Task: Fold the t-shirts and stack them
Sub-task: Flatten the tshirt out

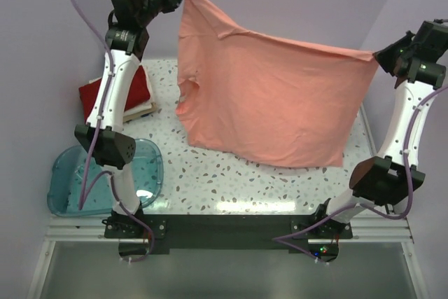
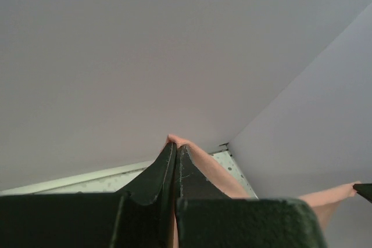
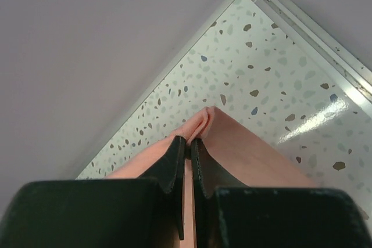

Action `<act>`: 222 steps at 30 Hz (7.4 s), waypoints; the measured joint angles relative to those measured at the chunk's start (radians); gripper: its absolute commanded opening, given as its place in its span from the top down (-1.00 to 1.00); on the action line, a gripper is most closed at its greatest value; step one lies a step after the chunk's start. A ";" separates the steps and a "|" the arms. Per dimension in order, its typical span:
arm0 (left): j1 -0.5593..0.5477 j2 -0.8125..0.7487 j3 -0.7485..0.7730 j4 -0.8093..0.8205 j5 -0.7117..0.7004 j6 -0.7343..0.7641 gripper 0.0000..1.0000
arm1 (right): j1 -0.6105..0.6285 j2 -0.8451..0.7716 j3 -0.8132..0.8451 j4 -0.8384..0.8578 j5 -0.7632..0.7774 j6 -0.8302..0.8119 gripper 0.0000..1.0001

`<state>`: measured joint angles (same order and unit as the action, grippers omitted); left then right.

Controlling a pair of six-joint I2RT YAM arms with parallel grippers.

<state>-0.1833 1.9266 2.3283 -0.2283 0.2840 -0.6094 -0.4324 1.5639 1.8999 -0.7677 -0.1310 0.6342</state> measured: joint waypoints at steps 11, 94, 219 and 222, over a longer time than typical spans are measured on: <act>0.002 -0.120 -0.046 0.038 -0.010 0.006 1.00 | 0.003 -0.075 0.108 0.005 -0.001 0.018 1.00; -0.350 0.428 -0.613 0.234 0.143 -0.109 -0.70 | 0.113 -0.006 -0.879 0.340 0.039 -0.192 -0.82; -0.275 -0.370 -1.401 -0.252 -0.311 0.174 -0.02 | 0.444 0.201 -0.607 0.121 -0.026 -0.155 -0.78; -0.275 -0.367 -1.418 -0.235 -0.287 0.161 0.03 | 0.444 0.190 -0.620 0.121 -0.026 -0.155 -0.78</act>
<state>-0.4583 1.5600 0.9104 -0.4637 -0.0032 -0.4488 0.0116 1.7535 1.2797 -0.6472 -0.1574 0.4789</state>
